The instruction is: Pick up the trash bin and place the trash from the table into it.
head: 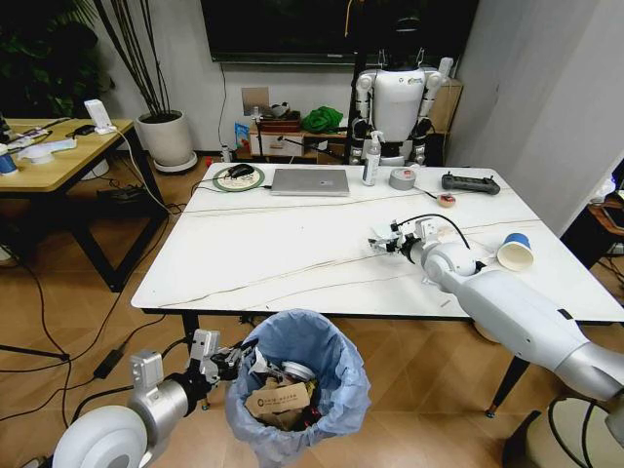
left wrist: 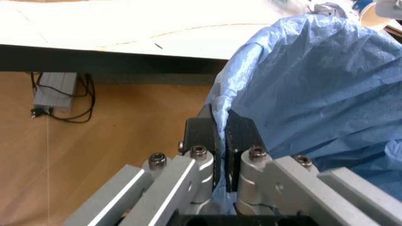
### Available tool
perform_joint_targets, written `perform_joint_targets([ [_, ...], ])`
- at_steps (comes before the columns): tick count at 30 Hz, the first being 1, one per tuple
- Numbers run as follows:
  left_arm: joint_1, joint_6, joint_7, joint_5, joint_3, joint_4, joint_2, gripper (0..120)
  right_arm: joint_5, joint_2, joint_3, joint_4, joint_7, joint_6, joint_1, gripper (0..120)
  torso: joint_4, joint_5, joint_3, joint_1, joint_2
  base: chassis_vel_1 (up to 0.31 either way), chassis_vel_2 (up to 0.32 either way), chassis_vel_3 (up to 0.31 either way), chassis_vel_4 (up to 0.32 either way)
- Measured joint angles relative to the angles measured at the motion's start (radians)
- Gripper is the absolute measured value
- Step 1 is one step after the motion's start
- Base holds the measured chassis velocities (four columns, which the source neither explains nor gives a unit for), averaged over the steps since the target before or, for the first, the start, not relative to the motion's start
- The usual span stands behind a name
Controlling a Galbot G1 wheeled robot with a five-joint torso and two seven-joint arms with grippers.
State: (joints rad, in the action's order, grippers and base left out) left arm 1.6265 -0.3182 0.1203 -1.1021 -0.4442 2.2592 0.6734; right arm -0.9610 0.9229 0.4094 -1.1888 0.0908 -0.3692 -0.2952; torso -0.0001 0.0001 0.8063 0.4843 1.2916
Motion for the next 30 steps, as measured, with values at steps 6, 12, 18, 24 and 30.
perform_joint_targets([
  [6, -0.001, 0.000, 0.000, -0.001, 0.000, -0.004, -0.001, 0, -0.009, 0.007, 0.000, 0.031, -0.004, -0.002, 0.000, 100, 0.0001, 0.0000, 0.000, 0.000, 0.000, 0.000, 0.000, 0.000, 0.000],
  [12, -0.005, 0.000, 0.001, -0.003, 0.002, -0.007, -0.002, 0, -0.014, 0.005, 0.000, 0.044, -0.017, 0.010, -0.001, 84, 0.0000, 0.0000, 0.000, 0.000, 0.000, 0.000, 0.000, 0.000, 0.000],
  [18, -0.006, 0.000, 0.001, -0.003, 0.002, -0.010, -0.002, 0, -0.013, 0.004, 0.004, 0.040, -0.022, 0.017, -0.004, 62, 0.0002, -0.0002, 0.000, 0.000, 0.000, 0.000, 0.000, 0.000, 0.000],
  [24, -0.004, 0.001, 0.001, -0.003, 0.002, -0.010, -0.002, 0, -0.012, 0.003, 0.012, 0.033, -0.026, 0.018, -0.005, 40, 0.0002, -0.0002, 0.000, 0.000, 0.000, 0.000, 0.000, 0.000, 0.000],
  [30, -0.005, 0.001, 0.000, -0.003, 0.002, -0.011, -0.001, 0, -0.012, 0.000, 0.015, 0.028, -0.028, 0.024, -0.005, 20, 0.0001, -0.0001, 0.000, 0.000, 0.000, 0.000, 0.000, 0.000, 0.000],
])
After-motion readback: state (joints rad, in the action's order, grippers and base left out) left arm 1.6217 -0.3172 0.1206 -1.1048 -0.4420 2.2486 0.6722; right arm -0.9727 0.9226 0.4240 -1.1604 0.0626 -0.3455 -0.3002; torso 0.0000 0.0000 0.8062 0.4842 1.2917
